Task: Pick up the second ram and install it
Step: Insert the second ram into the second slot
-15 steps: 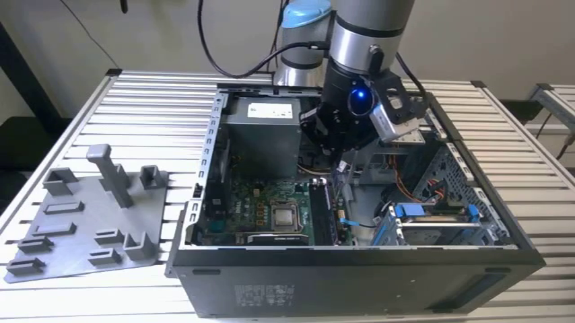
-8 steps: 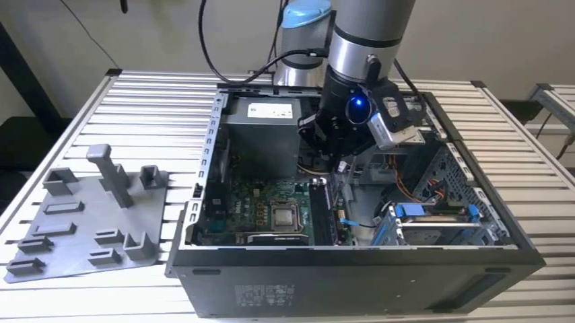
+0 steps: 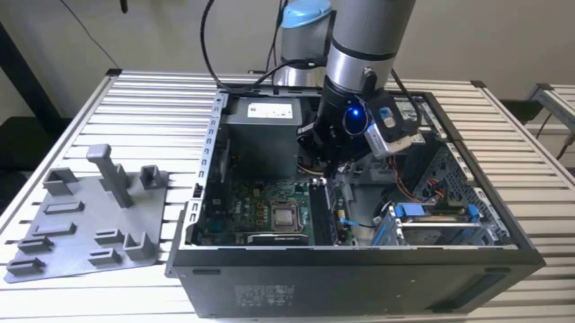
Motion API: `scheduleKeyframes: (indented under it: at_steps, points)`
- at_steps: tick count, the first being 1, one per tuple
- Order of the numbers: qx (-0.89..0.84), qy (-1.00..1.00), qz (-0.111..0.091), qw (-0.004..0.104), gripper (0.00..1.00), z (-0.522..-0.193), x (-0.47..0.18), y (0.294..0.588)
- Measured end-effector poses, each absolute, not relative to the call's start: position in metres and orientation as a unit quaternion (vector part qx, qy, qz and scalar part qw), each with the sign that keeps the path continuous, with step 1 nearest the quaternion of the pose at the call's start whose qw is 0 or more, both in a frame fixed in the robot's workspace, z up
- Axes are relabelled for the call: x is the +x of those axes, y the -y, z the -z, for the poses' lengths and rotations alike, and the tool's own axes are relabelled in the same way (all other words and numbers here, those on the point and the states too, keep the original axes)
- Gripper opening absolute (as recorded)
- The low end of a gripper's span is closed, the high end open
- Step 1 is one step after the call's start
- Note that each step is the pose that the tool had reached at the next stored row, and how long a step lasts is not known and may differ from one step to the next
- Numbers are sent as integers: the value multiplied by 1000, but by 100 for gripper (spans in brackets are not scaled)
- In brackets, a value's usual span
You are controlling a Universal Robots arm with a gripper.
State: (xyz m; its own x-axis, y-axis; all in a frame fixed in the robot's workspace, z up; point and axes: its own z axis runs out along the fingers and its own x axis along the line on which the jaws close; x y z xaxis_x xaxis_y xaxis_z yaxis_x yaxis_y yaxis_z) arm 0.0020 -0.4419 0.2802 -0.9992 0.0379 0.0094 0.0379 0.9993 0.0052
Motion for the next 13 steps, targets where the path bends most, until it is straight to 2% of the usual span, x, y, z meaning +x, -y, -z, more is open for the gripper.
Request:
scheduleKeyframes:
  at_steps: [13]
  points:
    - [-19, 1000, 3, 7, 14, -257, -4, 444]
